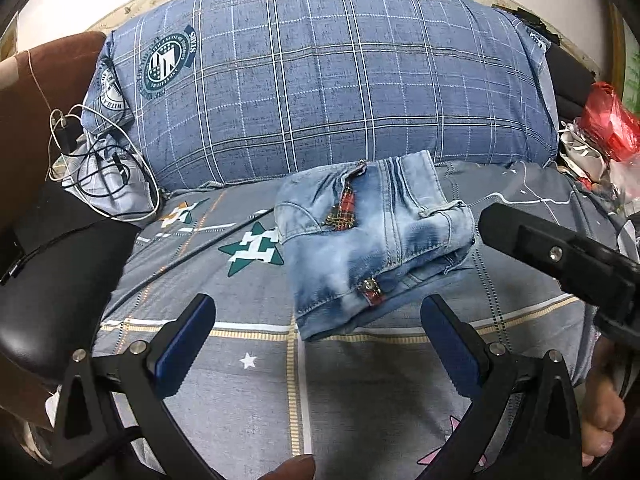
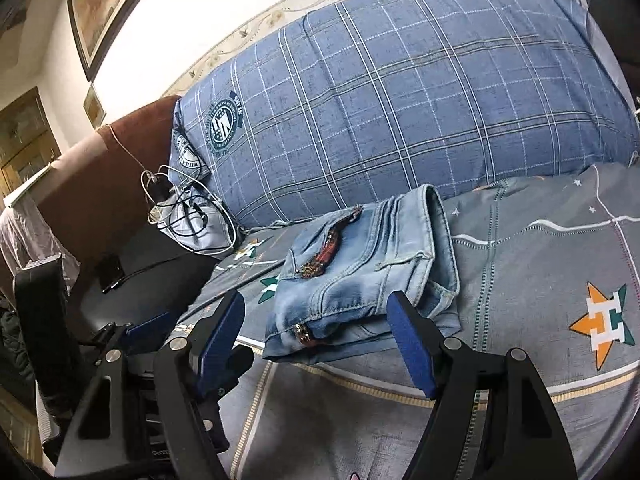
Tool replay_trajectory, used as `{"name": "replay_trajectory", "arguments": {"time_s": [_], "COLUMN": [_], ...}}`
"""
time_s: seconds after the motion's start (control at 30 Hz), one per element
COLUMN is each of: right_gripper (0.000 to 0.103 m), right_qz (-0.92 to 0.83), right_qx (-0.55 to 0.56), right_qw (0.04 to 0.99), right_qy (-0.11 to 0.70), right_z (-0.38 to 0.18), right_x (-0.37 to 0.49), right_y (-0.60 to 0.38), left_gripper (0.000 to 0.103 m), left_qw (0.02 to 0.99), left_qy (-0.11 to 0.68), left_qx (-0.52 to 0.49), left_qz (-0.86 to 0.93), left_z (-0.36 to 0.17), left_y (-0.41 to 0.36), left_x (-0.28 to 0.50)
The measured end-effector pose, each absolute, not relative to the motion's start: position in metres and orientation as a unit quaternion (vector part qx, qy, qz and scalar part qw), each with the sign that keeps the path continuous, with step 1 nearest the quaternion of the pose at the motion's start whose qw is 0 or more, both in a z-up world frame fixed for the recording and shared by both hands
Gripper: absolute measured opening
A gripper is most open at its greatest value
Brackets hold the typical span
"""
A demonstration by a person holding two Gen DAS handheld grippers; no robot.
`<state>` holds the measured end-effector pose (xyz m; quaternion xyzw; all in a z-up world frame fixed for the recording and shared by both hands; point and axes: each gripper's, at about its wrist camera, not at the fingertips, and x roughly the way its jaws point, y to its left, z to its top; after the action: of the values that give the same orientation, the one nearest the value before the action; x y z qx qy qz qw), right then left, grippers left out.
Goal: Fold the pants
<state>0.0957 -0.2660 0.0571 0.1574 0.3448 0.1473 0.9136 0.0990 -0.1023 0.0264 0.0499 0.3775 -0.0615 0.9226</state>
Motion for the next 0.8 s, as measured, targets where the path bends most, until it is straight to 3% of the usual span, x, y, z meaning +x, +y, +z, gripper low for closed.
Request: {"name": "replay_trajectory", "arguments": {"time_s": [0.8], "right_gripper": [0.074], "right_qz": [0.085], "right_qx": [0.098], "right_qw": [0.928], "right_qy": [0.350], "right_z": [0.052], "right_x": [0.094], "right_y": [-0.254], "left_gripper": [0.102], "left_qw": [0.927], "left_qy": [0.373], "left_qx": [0.022], "left_qz": [-0.010], "left_z": [0.025], "left_y": [-0.074], "left_x": [0.105]}}
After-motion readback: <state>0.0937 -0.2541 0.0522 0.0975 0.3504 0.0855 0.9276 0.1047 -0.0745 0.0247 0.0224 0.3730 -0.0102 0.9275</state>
